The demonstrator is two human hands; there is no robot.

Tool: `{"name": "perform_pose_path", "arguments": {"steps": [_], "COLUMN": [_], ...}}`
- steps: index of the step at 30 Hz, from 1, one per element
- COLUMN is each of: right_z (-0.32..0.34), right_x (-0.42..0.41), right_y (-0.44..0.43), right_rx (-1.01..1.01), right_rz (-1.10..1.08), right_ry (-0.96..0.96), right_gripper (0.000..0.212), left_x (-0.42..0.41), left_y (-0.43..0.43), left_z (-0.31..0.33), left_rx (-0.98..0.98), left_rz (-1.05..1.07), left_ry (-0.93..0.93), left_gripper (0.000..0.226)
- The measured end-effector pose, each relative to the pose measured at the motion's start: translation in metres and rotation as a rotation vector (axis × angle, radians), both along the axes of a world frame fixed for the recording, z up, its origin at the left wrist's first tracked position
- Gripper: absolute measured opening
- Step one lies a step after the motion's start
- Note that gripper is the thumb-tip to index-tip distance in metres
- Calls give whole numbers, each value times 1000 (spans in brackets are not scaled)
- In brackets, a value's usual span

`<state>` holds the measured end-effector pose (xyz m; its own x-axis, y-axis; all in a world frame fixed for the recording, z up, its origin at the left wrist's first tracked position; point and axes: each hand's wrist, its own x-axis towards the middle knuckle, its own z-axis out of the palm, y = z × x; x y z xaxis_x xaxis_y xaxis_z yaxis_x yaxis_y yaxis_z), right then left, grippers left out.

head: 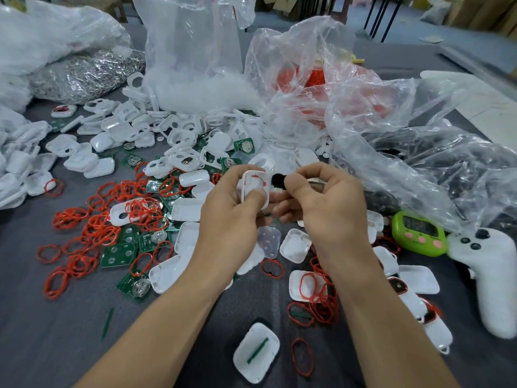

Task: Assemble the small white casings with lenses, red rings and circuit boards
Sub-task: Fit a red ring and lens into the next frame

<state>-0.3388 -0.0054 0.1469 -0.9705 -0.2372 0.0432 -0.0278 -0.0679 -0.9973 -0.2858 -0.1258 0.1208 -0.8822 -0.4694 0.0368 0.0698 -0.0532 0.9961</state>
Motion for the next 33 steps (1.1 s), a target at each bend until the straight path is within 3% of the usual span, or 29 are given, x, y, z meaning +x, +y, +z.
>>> {"name": "perform_pose_path", "arguments": {"steps": [6,10,14,19,26,30,33], "right_z": [-5,-4,-6,-5,-3,-7,-9], "right_x": [5,6,9,15,13,8,5], "right_y": [-4,-4,-7,-12,-13,-14,-13], "right_rx": [180,308,414,507,409,284,279], "right_rz": [-23,-72,-192,-319,-335,-269,-201], "right_ry": [176,261,329,418,291,110,92], "right_gripper": [21,19,19,15,20,25,26], "left_x": [-3,-3,0,2,4,3,2], "left_y": [1,3,4,6,12,12,9], "left_z": [-6,-7,-5,-6,-6,-4,-5], "left_rx": [-118,-21,3,-109,-216,-120,-96], "left_rz": [-68,-152,-170,-110,-47,-54,-69], "left_ry": [-28,-6,2,-15,22,48,39], "left_gripper": [32,32,23,10,11,9,7]}}
